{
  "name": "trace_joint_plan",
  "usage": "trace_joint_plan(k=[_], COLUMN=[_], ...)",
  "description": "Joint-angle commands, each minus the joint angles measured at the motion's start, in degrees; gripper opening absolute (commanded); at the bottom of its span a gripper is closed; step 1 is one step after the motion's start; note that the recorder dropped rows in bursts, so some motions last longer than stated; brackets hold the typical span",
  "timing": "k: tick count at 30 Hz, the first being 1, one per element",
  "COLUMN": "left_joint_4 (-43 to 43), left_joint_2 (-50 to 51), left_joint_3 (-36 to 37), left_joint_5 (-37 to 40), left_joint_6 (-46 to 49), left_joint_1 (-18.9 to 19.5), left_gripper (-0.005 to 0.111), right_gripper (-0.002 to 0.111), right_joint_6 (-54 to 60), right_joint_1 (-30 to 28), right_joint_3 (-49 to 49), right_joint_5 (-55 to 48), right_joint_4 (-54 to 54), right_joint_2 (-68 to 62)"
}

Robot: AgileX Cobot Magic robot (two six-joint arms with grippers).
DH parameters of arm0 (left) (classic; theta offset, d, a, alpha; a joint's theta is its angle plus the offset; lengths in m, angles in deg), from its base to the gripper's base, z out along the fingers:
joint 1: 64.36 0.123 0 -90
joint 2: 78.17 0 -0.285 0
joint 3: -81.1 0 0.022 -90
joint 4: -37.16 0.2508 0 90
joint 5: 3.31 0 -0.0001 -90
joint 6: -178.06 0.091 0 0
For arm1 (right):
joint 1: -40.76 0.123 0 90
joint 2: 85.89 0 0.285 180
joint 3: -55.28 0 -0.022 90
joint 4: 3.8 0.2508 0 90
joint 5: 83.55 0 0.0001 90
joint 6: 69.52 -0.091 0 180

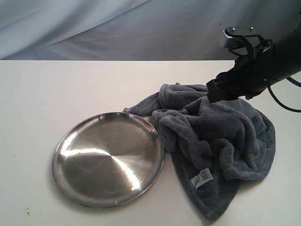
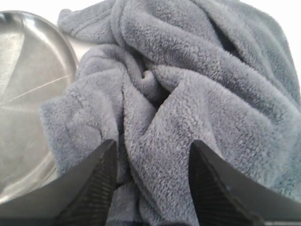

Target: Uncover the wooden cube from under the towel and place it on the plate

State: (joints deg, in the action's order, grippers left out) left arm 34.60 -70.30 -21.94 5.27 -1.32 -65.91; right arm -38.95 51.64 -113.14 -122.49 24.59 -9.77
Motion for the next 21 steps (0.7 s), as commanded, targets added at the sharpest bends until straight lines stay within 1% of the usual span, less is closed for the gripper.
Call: trace_joint_plan(k=[1, 5, 9, 12, 18, 21], left_joint_4=[0.04, 0.04, 0.04, 0.04, 0.04, 0.04], left_joint_2=[-0.09, -0.09, -0.09, -0.09, -0.09, -0.09], left_joint_3=[0.25, 0.25, 0.25, 0.25, 0.25, 0.25], left_joint_5=[-0.13, -0.13, -0.13, -0.13, -0.13, -0.13], left_joint_6=[-0.04, -0.17, -0.17, -0.17, -0.05, -0.05], left_joint_1=[-0.05, -0.05, -0.05, -0.05, -0.05, -0.05], left_gripper=[0.001, 0.001, 0.001, 0.001, 0.001, 0.001], right_gripper=[0.044, 0.041, 0.039, 0.039, 0.039, 0.039], right_joint_6=[0.67, -0.07, -7.55, -12.28, -14.49, -14.36], right_joint_1=[-0.01, -0.13, -0.13, -0.13, -0.13, -0.13], right_joint_3=[-0.16, -0.16, -0.16, -0.16, -0.16, -0.16], right_joint_5=[6.02, 7.61, 6.36, 2.46, -9.41, -13.15], right_joint_4=[-2.25, -6.78, -16.93, -23.18, -24.04, -19.82], right_joint_2=[0.45, 0.45, 0.45, 0.45, 0.45, 0.45])
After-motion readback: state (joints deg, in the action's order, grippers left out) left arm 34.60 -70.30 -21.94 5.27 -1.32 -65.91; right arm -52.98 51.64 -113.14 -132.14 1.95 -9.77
